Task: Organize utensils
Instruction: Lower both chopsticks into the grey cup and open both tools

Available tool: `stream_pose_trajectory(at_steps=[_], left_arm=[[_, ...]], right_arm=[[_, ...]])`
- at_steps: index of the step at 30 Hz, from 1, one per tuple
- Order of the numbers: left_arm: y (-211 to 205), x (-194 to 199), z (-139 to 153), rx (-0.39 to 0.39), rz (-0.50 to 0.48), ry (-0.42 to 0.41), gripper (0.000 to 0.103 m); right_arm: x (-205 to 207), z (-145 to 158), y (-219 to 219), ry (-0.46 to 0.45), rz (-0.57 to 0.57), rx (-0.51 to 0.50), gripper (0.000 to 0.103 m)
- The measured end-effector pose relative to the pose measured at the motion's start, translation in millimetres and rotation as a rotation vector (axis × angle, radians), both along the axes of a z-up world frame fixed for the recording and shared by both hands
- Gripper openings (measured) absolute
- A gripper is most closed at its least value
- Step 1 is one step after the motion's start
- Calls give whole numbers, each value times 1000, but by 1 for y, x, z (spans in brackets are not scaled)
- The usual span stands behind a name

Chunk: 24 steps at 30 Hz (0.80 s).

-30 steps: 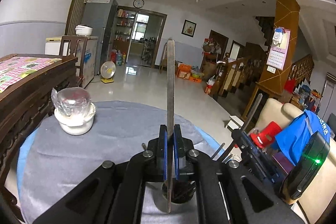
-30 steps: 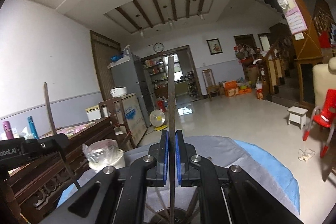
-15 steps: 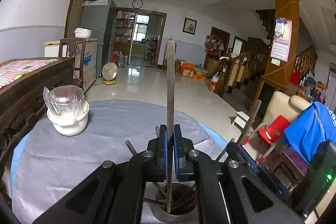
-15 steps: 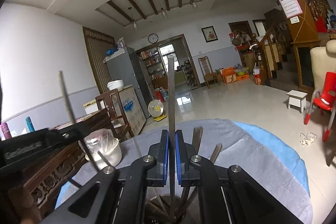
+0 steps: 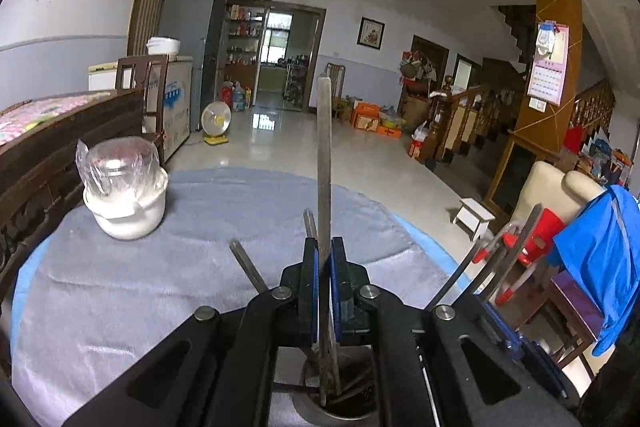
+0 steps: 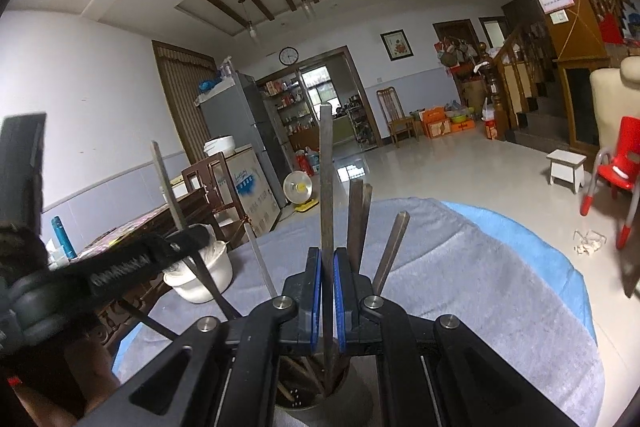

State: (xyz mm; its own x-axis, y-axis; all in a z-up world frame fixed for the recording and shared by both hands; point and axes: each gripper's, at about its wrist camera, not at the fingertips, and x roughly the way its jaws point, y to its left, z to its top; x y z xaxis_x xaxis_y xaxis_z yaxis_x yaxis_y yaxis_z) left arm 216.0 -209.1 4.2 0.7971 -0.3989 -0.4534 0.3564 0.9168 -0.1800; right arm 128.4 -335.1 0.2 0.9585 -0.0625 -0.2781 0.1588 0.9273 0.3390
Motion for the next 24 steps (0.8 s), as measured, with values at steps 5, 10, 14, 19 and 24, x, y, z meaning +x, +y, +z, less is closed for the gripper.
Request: stream_pose_trajectory(at_steps=[5, 10, 14, 19, 24], left_arm=[[-5, -1, -9, 20, -11, 23, 6], [-5, -4, -9, 30, -35, 37, 6], [-1, -11, -3, 28, -39, 32, 6], [5, -20, 5, 44, -54, 29, 13], [31, -36, 19, 17, -24, 1, 46]], right_arm=[[0, -6, 2, 24, 3, 8, 7], [-2, -12, -2, 51, 15, 45, 7], [-5, -12, -2, 61, 20, 48, 8], [-6, -10, 0, 101, 36, 33, 8], [-9, -13, 5, 153, 68, 29, 9]])
